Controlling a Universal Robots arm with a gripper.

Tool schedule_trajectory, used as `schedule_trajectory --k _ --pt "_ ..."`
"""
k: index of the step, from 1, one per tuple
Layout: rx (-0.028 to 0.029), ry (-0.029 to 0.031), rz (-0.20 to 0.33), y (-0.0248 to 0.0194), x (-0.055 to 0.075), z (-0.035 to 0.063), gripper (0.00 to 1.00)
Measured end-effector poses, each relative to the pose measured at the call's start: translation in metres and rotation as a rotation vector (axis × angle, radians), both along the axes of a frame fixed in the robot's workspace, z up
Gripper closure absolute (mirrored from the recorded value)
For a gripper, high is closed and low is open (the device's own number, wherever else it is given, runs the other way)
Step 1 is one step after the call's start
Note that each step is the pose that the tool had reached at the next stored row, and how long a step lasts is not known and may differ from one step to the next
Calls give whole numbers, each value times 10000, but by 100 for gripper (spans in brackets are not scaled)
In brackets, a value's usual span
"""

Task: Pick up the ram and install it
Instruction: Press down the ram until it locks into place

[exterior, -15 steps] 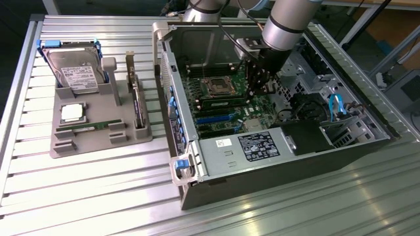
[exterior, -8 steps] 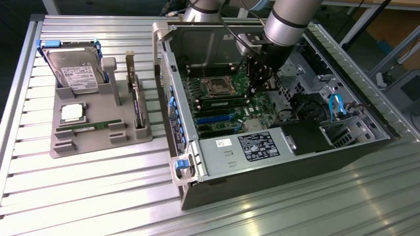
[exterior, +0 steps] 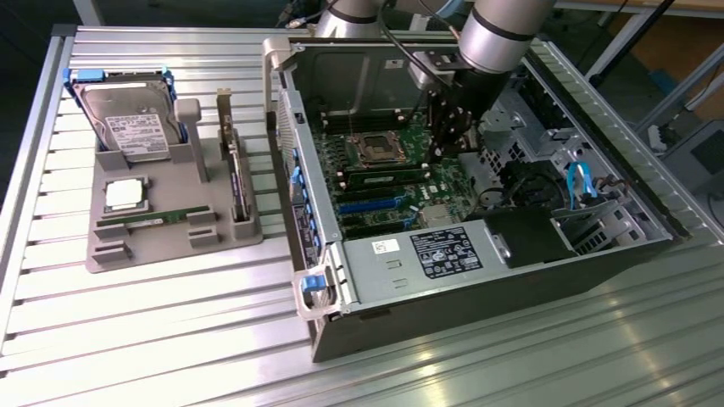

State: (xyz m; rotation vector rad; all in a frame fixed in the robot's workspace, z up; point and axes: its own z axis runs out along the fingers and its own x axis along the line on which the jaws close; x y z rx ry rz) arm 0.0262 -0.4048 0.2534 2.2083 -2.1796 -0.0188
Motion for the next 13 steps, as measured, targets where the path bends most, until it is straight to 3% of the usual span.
schedule_trajectory --k 5,13 --pt "-3 2 1 0 -40 1 90" --pt "-4 1 0 0 -408 -2 90"
